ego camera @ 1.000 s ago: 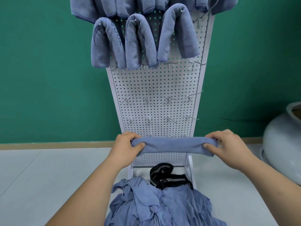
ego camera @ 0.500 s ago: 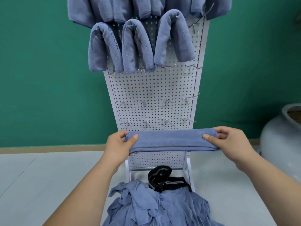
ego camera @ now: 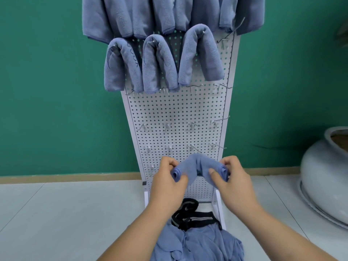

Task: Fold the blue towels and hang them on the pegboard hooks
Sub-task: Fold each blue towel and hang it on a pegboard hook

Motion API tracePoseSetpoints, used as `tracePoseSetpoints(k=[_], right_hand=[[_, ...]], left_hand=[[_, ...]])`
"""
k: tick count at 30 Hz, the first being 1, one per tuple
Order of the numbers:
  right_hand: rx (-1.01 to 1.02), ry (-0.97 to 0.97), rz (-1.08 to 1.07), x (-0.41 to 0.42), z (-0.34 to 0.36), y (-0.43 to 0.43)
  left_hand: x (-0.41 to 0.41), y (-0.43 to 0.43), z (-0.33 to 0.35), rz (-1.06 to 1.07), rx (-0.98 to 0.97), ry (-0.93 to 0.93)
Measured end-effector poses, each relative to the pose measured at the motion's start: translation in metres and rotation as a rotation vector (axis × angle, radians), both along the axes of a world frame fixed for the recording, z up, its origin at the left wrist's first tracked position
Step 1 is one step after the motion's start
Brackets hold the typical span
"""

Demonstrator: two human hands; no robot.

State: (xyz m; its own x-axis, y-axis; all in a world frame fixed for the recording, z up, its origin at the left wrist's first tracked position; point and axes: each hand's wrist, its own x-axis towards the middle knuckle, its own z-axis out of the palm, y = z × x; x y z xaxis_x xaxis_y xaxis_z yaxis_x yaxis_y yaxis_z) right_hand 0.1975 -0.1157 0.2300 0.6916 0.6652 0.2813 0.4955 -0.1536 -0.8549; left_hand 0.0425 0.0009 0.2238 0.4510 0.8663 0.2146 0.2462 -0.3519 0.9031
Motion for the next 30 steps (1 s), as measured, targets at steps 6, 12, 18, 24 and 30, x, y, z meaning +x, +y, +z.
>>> tracePoseSetpoints(k=[6, 12, 18, 24, 30], right_hand=[[0.153, 0.31, 0.128, -0.018, 0.004, -0.002], [0.187, 0.425, 0.123, -0.019, 0.019, -0.01], [0.258, 0.326, 0.121, -0.022, 0.048, -0.016], [0.394, 0.165, 0.051, 0.002, 0.11, -0.022], [0.419, -0.106, -0.091, 0.037, 0.201, -0.012]], left_hand=[[0.007, -0.015, 0.005, -0.25, -0.273, -0.286], [0.011, -0.029, 0.023, -0.249, -0.302, -0.286], [0.033, -0.043, 0.055, -0.265, -0.195, -0.263], [0.066, -0.046, 0.125, -0.281, 0.032, -0.276], [0.101, -0.038, 0.206, -0.231, 0.258, -0.348]])
